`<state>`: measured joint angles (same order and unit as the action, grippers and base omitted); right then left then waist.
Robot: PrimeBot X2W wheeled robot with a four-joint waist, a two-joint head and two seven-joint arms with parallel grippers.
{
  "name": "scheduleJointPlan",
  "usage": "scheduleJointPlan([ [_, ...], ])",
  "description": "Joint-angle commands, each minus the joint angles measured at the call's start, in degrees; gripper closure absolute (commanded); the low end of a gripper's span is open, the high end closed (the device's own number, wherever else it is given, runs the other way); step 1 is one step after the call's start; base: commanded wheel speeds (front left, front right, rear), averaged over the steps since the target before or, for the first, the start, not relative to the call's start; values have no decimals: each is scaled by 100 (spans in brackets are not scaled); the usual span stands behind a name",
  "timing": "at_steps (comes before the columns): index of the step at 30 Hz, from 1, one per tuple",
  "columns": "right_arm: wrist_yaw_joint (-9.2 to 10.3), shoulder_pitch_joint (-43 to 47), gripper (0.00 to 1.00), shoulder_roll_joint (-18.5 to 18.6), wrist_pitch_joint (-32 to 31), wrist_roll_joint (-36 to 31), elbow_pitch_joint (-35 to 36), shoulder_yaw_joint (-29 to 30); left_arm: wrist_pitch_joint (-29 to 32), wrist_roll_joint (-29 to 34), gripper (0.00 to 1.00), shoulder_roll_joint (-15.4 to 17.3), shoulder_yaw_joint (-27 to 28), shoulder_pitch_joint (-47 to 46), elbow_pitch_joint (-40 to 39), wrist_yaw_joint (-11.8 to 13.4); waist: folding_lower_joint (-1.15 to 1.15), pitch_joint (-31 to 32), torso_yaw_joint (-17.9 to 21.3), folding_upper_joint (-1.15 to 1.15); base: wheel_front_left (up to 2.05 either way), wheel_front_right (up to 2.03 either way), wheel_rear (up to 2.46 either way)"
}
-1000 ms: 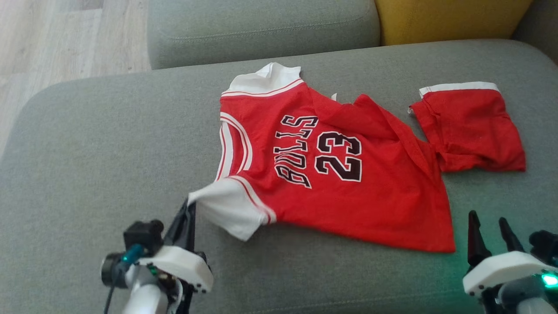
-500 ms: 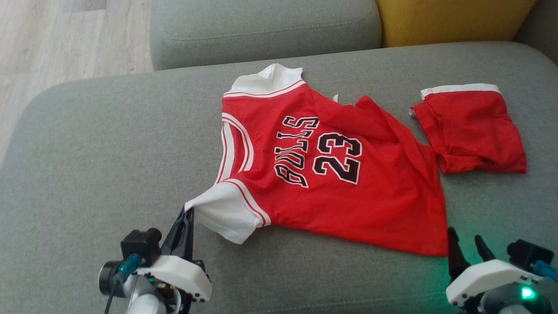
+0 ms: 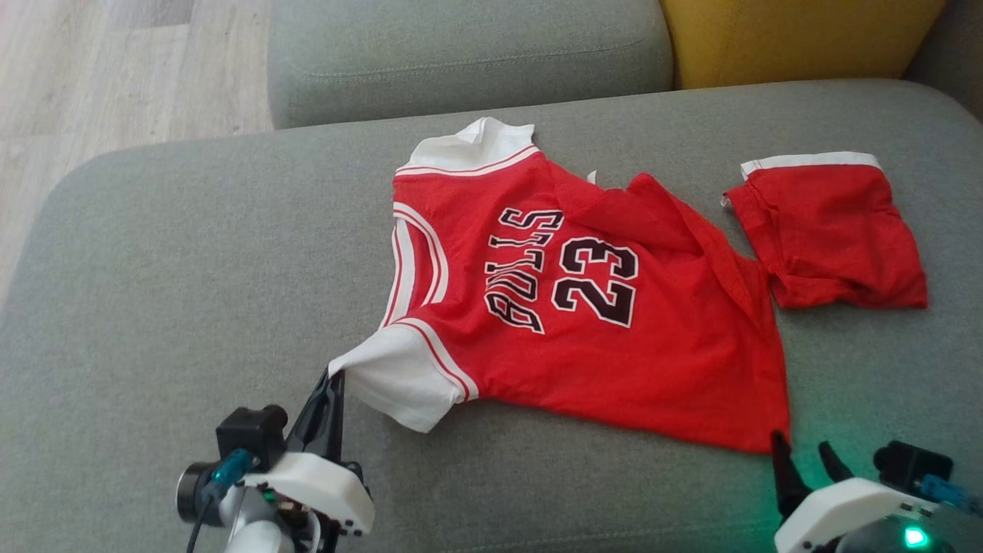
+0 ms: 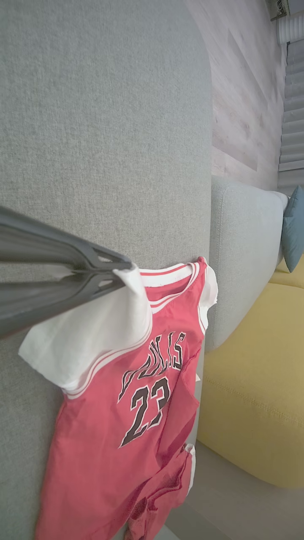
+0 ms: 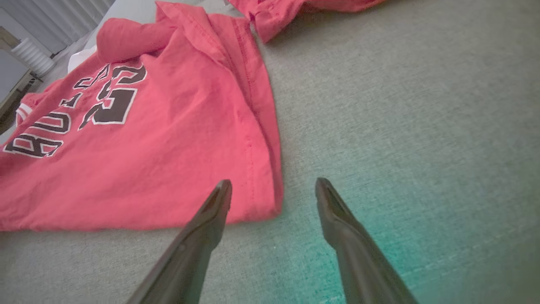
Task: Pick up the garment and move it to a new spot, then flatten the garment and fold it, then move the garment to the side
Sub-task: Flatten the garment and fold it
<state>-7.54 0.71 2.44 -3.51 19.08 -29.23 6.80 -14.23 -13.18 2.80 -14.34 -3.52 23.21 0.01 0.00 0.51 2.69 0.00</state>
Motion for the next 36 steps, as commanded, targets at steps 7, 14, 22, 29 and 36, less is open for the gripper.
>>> scheduleJointPlan([
  [7,5,-223,0,43,-88,-38,66,-325,-76,7,100,9,112,-219,-154,5,0,-37,-36,0,0,0,0],
  [14,5,-331,0,43,-44,-42,-110,-414,-76,9,100,9,77,-248,-144,-9,0,-103,-86,0,0,0,0],
  [22,5,-477,0,43,250,159,-324,-363,-76,22,100,9,65,-288,-145,-16,0,-200,-130,0,0,0,0],
  [29,5,-618,0,43,426,246,-518,-345,-76,49,100,9,85,-279,-147,-22,0,-218,-104,0,0,0,0],
  [36,5,-802,100,43,356,282,-750,-507,-76,77,100,8,100,-359,-165,-43,0,-287,-81,0,0,0,0],
])
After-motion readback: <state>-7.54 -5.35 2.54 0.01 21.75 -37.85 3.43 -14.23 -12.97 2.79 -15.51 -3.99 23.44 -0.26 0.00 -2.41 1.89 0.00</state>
